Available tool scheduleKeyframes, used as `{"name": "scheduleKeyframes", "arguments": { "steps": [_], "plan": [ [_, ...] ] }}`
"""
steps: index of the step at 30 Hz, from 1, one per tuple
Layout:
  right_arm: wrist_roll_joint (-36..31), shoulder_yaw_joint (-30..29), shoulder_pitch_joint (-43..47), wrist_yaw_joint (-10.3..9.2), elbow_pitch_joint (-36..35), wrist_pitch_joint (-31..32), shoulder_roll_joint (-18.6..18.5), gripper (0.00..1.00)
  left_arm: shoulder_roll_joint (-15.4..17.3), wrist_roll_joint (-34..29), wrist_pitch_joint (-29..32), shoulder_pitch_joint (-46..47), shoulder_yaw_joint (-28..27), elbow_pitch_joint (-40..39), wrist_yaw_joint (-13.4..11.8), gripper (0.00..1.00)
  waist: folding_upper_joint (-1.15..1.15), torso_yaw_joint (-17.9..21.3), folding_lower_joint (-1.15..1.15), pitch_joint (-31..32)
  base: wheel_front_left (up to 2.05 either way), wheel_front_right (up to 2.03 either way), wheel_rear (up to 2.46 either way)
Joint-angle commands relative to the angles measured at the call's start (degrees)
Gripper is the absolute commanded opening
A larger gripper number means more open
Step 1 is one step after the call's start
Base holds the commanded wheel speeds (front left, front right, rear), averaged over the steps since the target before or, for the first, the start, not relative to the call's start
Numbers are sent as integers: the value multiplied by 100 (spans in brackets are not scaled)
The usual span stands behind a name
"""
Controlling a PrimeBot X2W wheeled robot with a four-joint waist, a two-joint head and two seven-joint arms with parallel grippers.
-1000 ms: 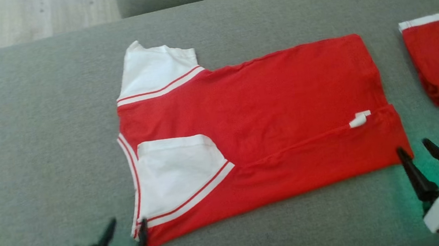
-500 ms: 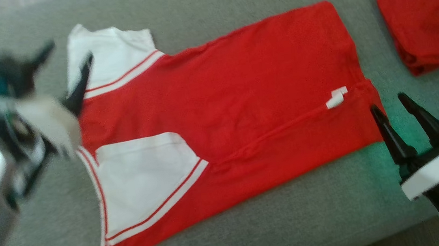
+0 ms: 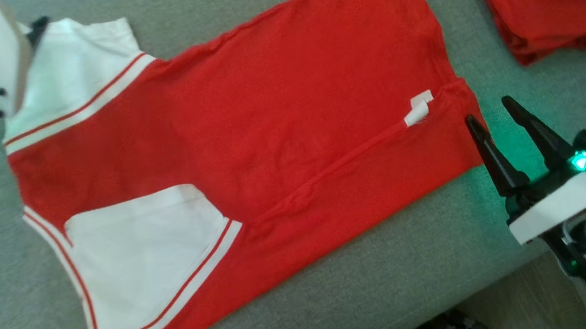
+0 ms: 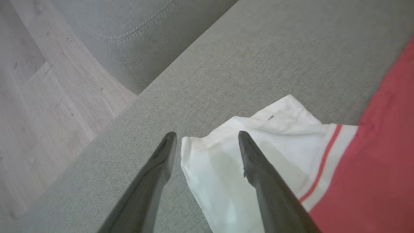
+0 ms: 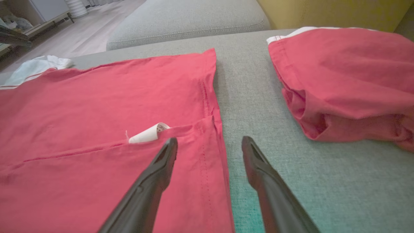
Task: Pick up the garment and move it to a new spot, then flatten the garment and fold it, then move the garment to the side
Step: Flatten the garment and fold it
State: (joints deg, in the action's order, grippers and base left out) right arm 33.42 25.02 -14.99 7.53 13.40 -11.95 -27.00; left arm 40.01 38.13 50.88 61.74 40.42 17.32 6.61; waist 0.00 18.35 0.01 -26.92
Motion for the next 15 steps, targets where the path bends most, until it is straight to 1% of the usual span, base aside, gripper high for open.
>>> {"name": "scheduleKeyframes", "arguments": {
  "steps": [1,6,12,13,14,15],
  "plan": [
    [53,89,-57,-4,-70,-83,-107,100,329,-117,46,379,-259,-2,4,100,0,104,-1,-110,0,0,0],
    [119,214,-209,-4,77,-170,-105,100,376,-129,200,450,-206,428,2,100,0,164,-1,-230,0,0,0],
    [152,240,-314,-4,176,-236,-122,100,425,-24,197,399,-174,571,23,100,0,155,-1,-333,0,0,0],
    [151,243,-328,-4,187,-243,-122,100,428,-7,200,389,-168,578,25,91,0,149,-1,-347,0,0,0],
    [151,248,-342,-4,197,-250,-122,100,431,7,196,385,-164,576,28,74,0,145,-1,-361,0,0,0],
    [151,252,-358,-4,207,-255,-120,100,424,47,184,383,-172,572,31,54,0,141,-1,-375,0,0,0]
  ]
}}
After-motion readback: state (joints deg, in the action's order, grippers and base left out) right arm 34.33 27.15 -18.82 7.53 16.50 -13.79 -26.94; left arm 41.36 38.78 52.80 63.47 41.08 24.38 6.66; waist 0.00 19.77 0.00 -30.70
